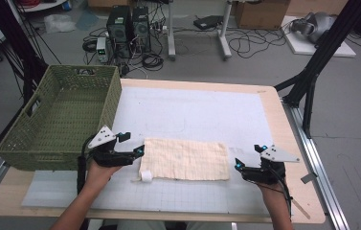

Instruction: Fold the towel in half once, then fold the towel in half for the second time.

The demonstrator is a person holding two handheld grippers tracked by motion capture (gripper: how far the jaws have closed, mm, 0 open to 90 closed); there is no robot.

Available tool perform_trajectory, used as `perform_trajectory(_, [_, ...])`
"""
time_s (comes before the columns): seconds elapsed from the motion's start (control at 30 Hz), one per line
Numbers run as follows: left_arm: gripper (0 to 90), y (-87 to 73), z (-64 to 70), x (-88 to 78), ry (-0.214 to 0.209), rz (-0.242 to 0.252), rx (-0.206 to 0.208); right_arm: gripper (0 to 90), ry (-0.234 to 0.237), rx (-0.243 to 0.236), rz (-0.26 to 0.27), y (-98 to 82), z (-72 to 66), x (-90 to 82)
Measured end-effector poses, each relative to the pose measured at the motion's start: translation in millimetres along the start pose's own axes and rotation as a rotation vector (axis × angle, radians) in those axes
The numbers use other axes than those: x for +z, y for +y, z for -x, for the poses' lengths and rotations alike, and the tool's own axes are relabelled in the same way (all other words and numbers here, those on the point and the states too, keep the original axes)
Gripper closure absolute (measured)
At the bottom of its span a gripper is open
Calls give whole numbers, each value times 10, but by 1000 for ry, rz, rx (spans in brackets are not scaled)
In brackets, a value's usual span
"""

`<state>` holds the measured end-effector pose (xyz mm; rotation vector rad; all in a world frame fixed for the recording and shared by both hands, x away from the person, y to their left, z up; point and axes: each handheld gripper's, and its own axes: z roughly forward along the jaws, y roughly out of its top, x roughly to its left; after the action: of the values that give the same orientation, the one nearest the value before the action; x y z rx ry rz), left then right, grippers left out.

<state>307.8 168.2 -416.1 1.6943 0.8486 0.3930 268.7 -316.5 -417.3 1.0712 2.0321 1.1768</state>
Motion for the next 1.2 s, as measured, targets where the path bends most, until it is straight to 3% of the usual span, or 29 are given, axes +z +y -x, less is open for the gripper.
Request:
perform_trajectory(0.43, [213,-5,-39,29,-9,-19,-13,123,-8,14,5,-4,3,3])
perform_trajectory(0.83, [216,12,25,87,-17,-43,4,123,1,14,2,-20,-7,-9])
perform_trajectory(1.0, [214,76,1,173,10,-46,-5,123,3,17,-2,-42,-1,-27])
perform_trajectory(1.2, [247,107,-42,337,48,-96,-11,123,0,19,-8,-48,-3,-26])
